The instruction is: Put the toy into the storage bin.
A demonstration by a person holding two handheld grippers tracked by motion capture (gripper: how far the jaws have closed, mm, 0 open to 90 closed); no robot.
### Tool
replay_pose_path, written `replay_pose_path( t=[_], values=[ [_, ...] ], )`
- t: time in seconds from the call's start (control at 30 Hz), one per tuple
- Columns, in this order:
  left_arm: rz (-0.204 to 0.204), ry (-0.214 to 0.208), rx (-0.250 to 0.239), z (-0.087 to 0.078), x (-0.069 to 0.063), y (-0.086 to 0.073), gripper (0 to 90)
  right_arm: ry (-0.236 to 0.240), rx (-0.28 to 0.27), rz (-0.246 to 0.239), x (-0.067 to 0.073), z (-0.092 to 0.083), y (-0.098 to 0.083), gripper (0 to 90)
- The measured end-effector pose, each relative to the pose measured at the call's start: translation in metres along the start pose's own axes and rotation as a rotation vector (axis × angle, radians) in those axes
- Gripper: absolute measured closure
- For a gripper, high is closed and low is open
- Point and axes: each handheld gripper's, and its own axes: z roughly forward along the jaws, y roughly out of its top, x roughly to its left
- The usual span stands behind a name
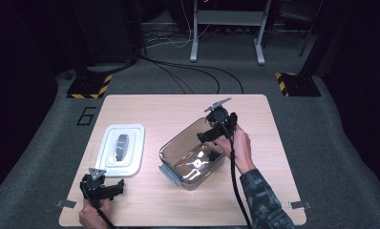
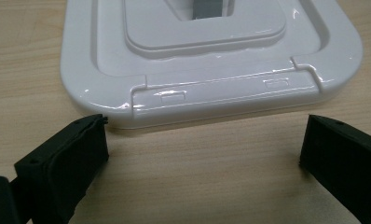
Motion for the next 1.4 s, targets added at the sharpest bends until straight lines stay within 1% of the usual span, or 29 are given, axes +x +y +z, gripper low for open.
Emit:
replay_pose_path(
  t=[0.03, 0.1, 0.13, 0.23, 0.3, 0.4, 0.5, 0.53, 0.57, 0.6, 0.77, 0.9, 1.07, 1.23, 1.4],
  values=[
    [0.001, 0.0, -0.002, 0.0, 0.0, 0.0, 0.3, -0.003, -0.01, -0.006, -0.003, -0.004, -0.003, 0.0],
    [0.002, 0.001, -0.003, 0.0, 0.0, 0.0, 0.3, -0.004, -0.024, 0.004, -0.007, -0.011, -0.008, 0.0],
    [-0.001, 0.0, 0.0, 0.0, 0.0, 0.0, 0.3, -0.01, -0.026, 0.005, -0.009, -0.014, -0.011, 0.0],
    [0.002, 0.001, -0.002, 0.0, 0.0, 0.0, 0.3, -0.021, -0.05, 0.026, -0.014, -0.023, -0.02, 0.0],
    [0.002, 0.001, -0.002, 0.0, 0.0, 0.0, 0.3, -0.029, -0.061, 0.026, -0.019, -0.028, -0.026, 0.0],
    [-0.001, 0.0, 0.0, 0.0, 0.0, 0.0, 0.3, -0.042, -0.079, 0.061, -0.025, -0.035, -0.035, 0.0],
    [0.002, 0.001, -0.004, 0.0, 0.0, 0.0, 0.3, -0.055, -0.098, 0.075, -0.032, -0.041, -0.043, 0.0],
    [0.0, 0.0, 0.0, 0.0, 0.0, 0.0, 0.3, -0.058, -0.098, 0.086, -0.034, -0.043, -0.046, 0.0],
    [0.001, 0.001, -0.003, 0.0, 0.0, 0.0, 0.3, -0.061, -0.104, 0.084, -0.036, -0.044, -0.048, 0.0],
    [0.002, 0.001, -0.003, 0.0, 0.0, 0.0, 0.3, -0.062, -0.1, 0.097, -0.038, -0.046, -0.051, 0.0],
    [0.002, 0.001, -0.003, 0.0, 0.0, 0.0, 0.3, -0.079, -0.098, 0.11, -0.048, -0.051, -0.068, 0.0],
    [0.002, 0.001, -0.003, 0.0, 0.0, 0.0, 0.3, -0.09, -0.098, 0.141, -0.054, -0.055, -0.082, 0.0],
    [0.002, 0.001, -0.003, 0.0, 0.0, 0.0, 0.3, -0.098, -0.118, 0.181, -0.061, -0.059, -0.1, 0.0],
    [0.002, 0.001, -0.003, 0.0, 0.0, 0.0, 0.3, -0.101, -0.119, 0.211, -0.068, -0.056, -0.119, 0.0],
    [0.001, 0.001, -0.003, 0.0, 0.0, 0.0, 0.2, -0.111, -0.117, 0.244, -0.072, -0.047, -0.142, 0.0]
  ],
)
